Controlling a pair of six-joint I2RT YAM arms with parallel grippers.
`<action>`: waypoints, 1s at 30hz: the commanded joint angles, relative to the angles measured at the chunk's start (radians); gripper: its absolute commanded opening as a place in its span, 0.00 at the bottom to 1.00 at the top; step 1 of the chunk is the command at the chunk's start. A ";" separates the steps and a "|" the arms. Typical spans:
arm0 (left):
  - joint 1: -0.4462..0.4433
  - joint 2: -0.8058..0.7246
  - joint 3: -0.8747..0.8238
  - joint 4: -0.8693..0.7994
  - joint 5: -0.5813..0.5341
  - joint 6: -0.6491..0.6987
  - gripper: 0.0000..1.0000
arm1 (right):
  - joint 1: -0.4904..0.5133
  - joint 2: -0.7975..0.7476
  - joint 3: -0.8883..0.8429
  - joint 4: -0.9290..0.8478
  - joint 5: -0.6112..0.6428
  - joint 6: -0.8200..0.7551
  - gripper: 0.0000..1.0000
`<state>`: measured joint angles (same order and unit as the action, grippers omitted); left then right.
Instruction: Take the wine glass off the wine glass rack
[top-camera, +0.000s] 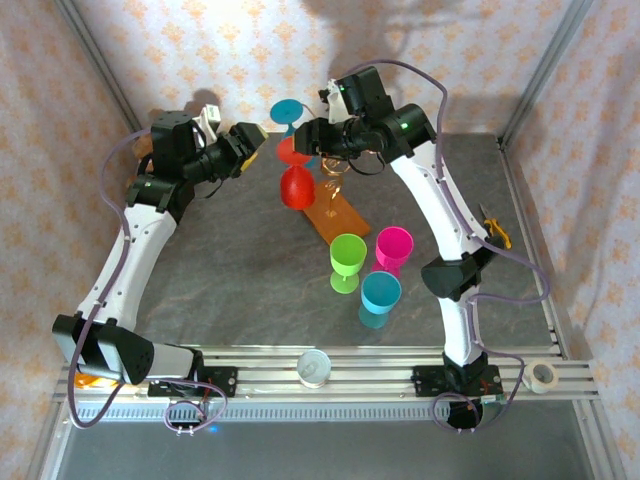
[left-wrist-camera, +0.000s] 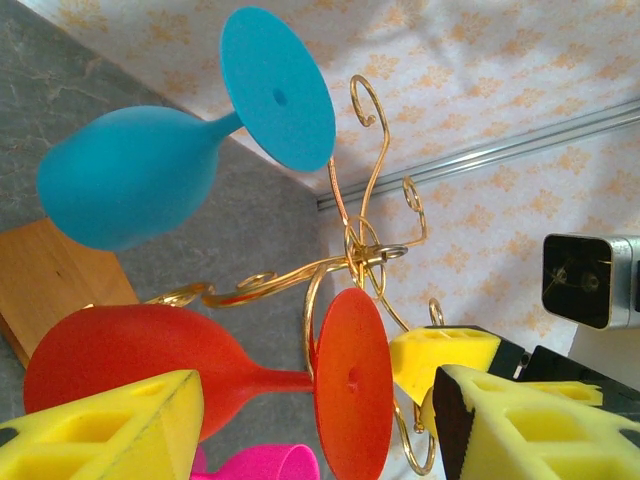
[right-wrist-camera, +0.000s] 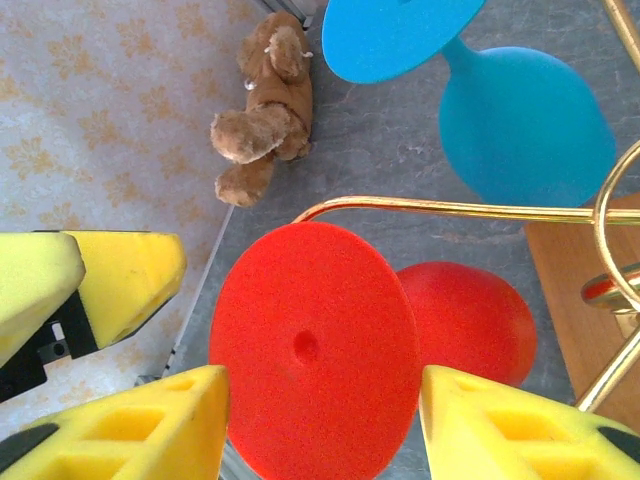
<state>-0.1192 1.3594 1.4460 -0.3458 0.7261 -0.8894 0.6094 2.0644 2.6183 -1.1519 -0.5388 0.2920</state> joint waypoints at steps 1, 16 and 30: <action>-0.008 -0.005 -0.009 0.047 0.025 -0.001 0.61 | -0.006 -0.005 0.031 0.025 -0.033 0.028 0.53; -0.019 -0.026 -0.091 0.140 0.051 -0.066 0.58 | -0.006 -0.001 0.022 0.031 -0.032 0.035 0.51; -0.040 0.004 -0.102 0.232 0.086 -0.106 0.53 | -0.006 0.004 0.024 0.045 -0.057 0.036 0.50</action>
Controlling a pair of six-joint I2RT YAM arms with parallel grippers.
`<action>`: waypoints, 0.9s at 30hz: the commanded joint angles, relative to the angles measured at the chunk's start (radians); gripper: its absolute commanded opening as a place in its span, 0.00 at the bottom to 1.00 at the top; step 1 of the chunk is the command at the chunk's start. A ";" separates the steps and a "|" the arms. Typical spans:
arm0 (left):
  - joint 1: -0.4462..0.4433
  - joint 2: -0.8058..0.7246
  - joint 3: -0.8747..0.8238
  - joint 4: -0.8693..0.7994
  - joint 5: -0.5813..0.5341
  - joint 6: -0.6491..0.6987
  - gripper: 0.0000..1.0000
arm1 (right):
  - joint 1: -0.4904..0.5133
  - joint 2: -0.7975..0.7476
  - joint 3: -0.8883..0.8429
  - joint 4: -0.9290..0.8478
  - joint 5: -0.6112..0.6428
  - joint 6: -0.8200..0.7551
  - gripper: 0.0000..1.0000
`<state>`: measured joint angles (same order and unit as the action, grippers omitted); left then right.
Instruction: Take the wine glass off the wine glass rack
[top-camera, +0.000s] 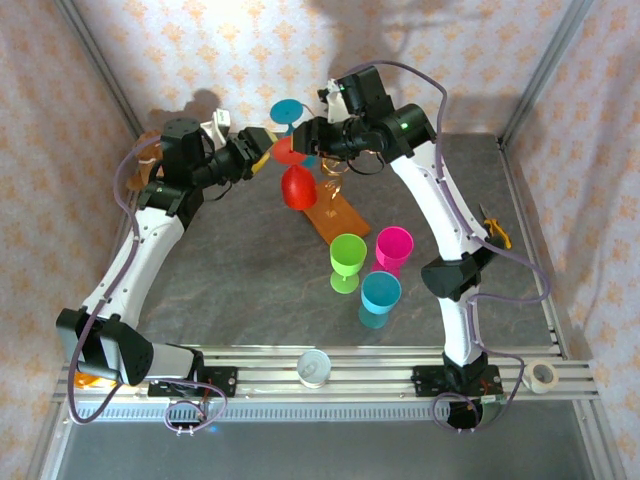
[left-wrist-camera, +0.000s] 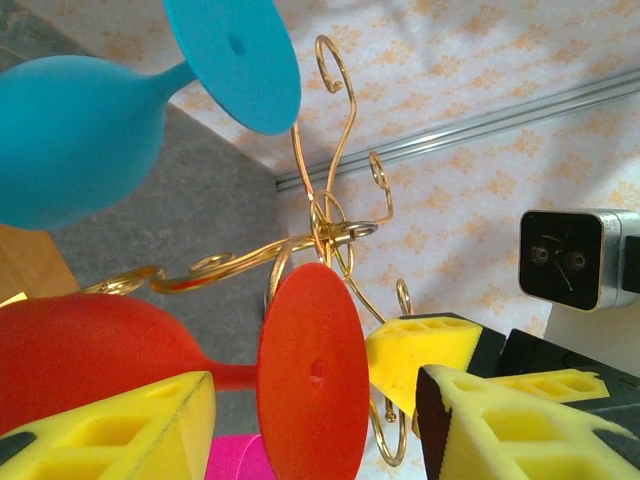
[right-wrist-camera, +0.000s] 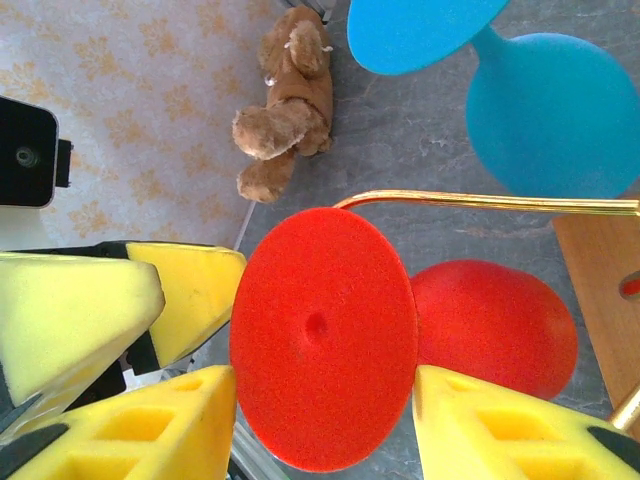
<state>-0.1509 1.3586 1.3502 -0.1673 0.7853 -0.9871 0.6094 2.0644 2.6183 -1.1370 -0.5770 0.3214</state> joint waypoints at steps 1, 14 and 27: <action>-0.009 0.008 -0.008 0.056 0.028 -0.008 0.52 | -0.006 0.003 0.024 0.029 -0.017 0.004 0.50; -0.019 0.015 -0.029 0.069 0.027 -0.016 0.46 | -0.006 0.007 0.023 0.030 -0.027 0.009 0.50; -0.026 0.019 -0.045 0.112 0.029 -0.043 0.31 | -0.005 0.007 0.022 0.014 -0.014 -0.005 0.49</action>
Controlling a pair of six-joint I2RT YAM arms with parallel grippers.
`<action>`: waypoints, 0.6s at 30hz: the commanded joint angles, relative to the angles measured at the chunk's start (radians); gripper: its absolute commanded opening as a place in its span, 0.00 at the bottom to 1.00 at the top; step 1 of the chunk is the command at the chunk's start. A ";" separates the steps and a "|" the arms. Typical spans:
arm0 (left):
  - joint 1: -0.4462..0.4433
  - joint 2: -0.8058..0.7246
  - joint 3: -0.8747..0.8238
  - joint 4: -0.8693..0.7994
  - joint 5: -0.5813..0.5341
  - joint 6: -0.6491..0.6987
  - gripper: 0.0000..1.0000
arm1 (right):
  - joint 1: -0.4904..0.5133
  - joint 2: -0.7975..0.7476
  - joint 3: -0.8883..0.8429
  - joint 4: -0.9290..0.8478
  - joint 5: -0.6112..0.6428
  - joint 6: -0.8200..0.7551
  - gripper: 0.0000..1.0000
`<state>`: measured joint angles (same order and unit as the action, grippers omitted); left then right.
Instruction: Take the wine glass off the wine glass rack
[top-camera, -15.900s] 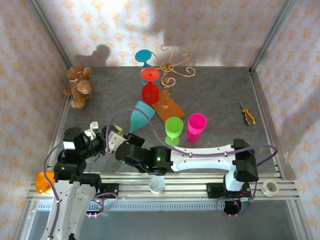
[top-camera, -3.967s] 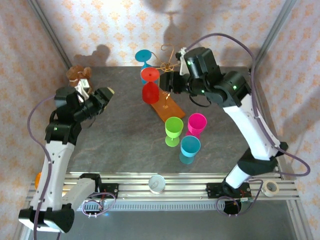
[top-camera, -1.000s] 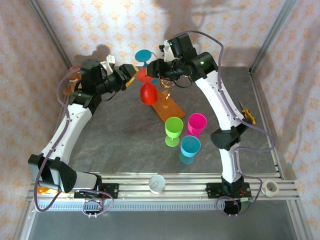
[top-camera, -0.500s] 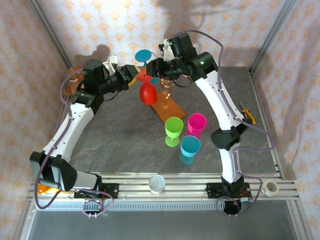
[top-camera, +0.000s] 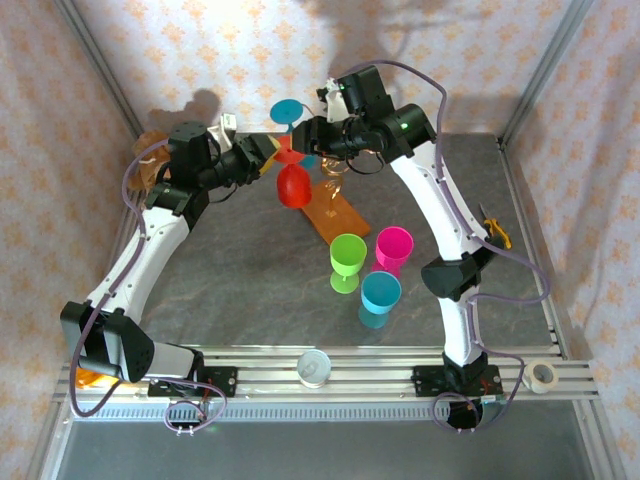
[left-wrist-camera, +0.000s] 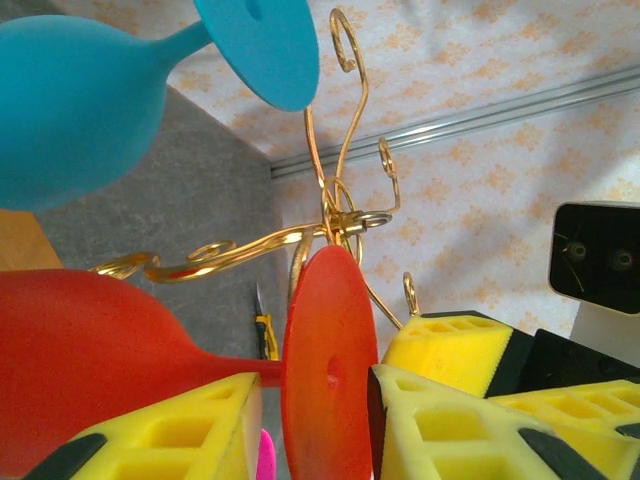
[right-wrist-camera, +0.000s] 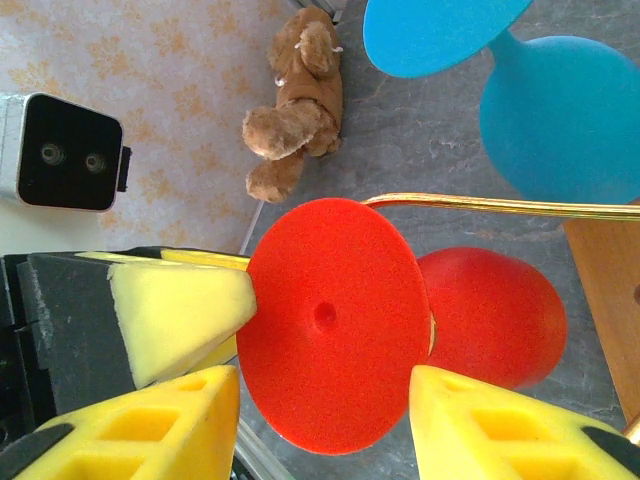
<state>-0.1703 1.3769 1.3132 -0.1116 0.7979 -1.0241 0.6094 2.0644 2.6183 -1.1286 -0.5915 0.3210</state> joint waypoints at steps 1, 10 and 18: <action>-0.007 0.002 -0.007 0.059 0.016 -0.008 0.31 | -0.006 0.007 0.021 0.007 0.002 -0.006 0.49; -0.007 0.008 -0.009 0.077 0.017 -0.021 0.13 | -0.006 0.007 0.022 0.006 -0.002 -0.006 0.48; -0.008 0.014 -0.009 0.078 0.018 -0.020 0.03 | -0.006 0.009 0.020 0.007 -0.002 -0.004 0.48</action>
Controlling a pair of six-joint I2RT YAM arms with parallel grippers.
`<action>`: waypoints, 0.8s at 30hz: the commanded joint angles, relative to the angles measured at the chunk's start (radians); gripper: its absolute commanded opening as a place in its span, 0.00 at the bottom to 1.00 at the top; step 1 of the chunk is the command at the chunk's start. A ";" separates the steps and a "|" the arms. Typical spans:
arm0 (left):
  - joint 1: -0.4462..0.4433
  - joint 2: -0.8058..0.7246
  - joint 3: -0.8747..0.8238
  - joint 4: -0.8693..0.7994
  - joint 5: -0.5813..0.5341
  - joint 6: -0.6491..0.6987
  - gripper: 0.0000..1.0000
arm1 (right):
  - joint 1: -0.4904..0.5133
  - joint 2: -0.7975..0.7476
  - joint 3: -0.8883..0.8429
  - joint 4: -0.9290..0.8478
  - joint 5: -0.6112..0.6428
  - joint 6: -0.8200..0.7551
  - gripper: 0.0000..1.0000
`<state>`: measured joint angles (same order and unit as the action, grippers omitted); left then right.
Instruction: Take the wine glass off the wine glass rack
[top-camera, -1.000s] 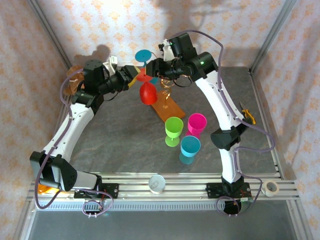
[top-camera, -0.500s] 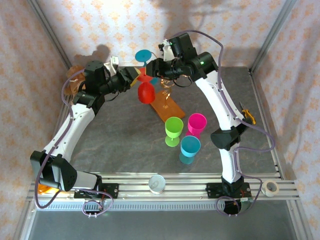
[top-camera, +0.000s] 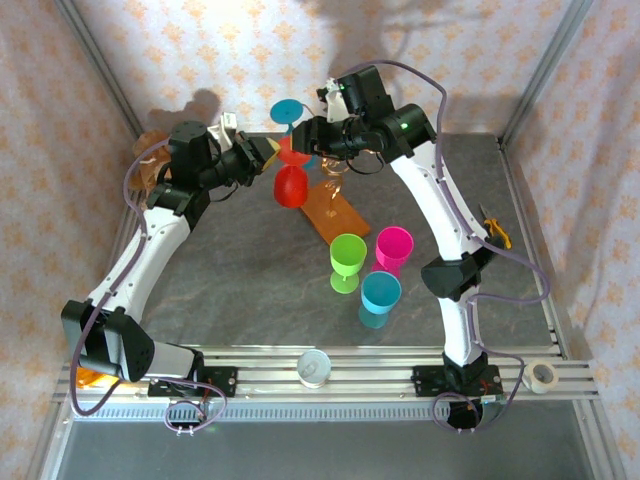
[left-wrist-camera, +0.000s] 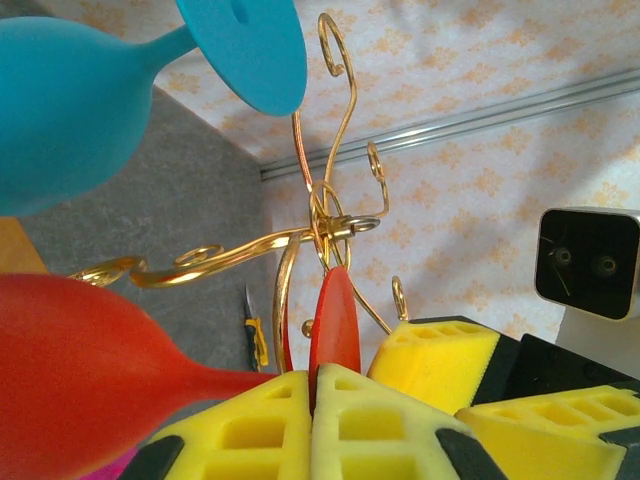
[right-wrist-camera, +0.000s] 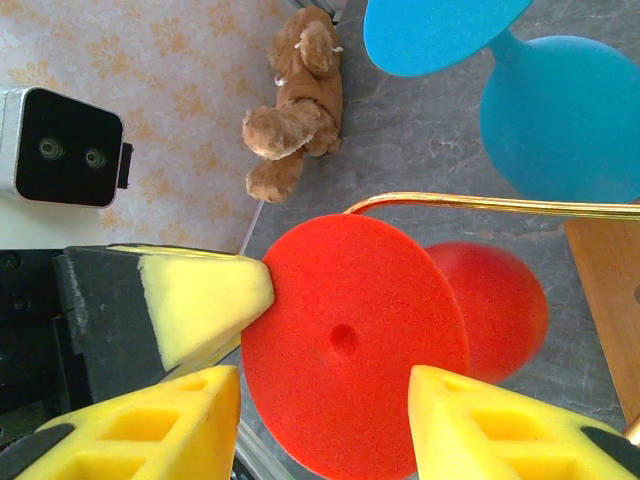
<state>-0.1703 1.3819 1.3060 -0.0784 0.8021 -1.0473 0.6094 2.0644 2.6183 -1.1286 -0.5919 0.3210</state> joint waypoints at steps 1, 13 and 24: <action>-0.008 0.011 0.001 0.045 0.014 0.004 0.00 | -0.005 0.010 0.020 0.007 -0.001 -0.003 0.48; -0.007 0.016 0.007 0.115 0.016 -0.066 0.00 | -0.006 -0.025 0.025 0.036 0.024 0.020 0.54; -0.008 0.007 0.027 0.100 -0.016 -0.088 0.00 | -0.007 -0.056 0.025 0.047 0.033 0.033 0.58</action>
<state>-0.1703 1.3941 1.3060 -0.0307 0.8005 -1.1194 0.6075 2.0613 2.6183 -1.1065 -0.5724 0.3405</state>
